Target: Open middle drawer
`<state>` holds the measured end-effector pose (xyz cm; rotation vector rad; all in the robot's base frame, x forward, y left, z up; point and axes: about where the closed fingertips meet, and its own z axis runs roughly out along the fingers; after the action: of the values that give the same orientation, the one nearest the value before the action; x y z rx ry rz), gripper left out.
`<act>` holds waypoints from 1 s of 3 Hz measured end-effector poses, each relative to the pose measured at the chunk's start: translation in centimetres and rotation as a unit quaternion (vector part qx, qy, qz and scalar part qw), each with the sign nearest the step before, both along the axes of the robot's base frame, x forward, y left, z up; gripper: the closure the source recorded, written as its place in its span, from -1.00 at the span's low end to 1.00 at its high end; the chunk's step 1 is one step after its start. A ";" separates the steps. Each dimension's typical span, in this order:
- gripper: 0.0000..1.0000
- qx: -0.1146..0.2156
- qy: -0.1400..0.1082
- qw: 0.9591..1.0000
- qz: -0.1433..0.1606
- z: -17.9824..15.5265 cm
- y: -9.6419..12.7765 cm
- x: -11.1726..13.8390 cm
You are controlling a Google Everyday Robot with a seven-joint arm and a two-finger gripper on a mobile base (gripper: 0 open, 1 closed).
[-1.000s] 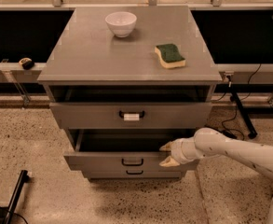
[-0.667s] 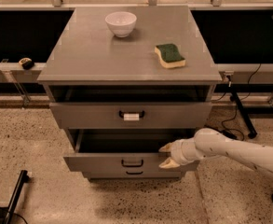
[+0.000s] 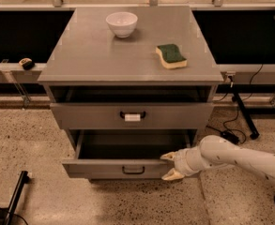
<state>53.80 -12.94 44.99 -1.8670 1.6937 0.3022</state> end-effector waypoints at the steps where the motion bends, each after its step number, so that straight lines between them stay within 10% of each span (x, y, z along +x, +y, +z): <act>1: -0.06 0.005 0.018 1.000 0.005 0.1 -0.2 -2.1; 3: -0.08 -0.001 0.011 1.000 0.005 3.0 -1.0 -5.6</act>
Offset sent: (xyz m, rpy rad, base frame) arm -0.0681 -0.0129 0.0204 0.0204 0.0587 0.0026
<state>48.18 -13.94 47.94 -1.8808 1.7009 0.3259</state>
